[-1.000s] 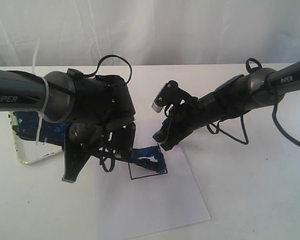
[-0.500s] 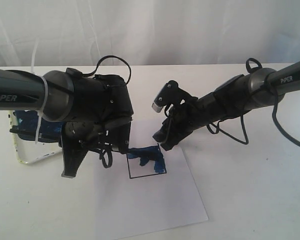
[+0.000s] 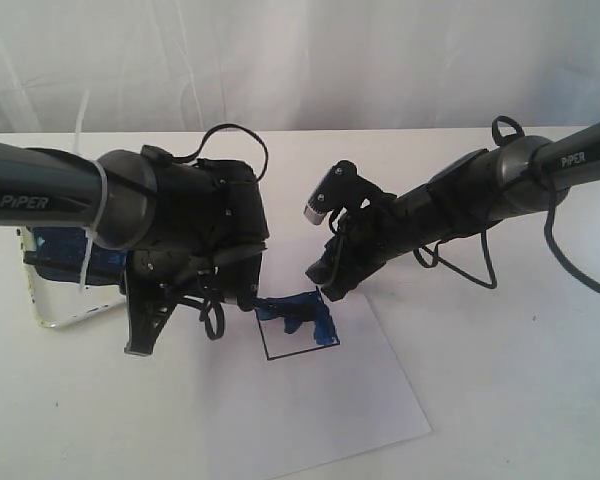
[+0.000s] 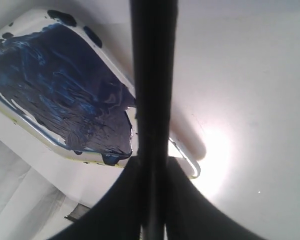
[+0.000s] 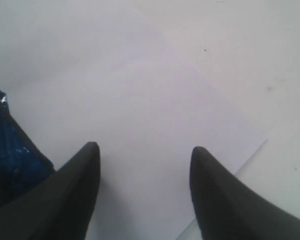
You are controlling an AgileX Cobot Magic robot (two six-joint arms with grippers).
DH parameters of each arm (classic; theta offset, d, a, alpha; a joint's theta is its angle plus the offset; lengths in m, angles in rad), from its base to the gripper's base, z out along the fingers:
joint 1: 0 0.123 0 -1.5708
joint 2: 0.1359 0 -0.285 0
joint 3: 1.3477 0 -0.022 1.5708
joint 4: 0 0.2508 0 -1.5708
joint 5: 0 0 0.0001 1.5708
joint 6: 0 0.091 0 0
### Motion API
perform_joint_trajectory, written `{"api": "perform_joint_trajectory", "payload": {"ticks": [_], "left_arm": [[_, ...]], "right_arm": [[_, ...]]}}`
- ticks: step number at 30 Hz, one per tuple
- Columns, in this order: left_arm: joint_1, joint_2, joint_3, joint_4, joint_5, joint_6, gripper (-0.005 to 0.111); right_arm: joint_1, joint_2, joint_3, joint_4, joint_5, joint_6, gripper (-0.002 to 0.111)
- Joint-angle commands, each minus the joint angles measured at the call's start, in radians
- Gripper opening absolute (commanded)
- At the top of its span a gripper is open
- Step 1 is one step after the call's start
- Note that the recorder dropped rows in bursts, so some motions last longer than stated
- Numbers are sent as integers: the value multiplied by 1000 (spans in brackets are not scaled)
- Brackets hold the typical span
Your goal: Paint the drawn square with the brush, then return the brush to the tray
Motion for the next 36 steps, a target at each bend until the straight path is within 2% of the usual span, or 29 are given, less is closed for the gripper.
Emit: {"api": "perform_joint_trajectory", "payload": {"ticks": [1,7,12,36], "left_arm": [[-1,-34,4,-2,6,14,0],[-8,-41,4,-76,28,127,0],[-31,-41,4,-75,27,127,0],[-31,-41,4,-24,131,133,0]], "right_arm": [[-1,14,4,-33,-27,-6,51],[-1,14,4,-33,-30,-6,51],[-1,14,4,-33,-30,-6,51],[-1,14,4,-33,-31,-6,51]]}}
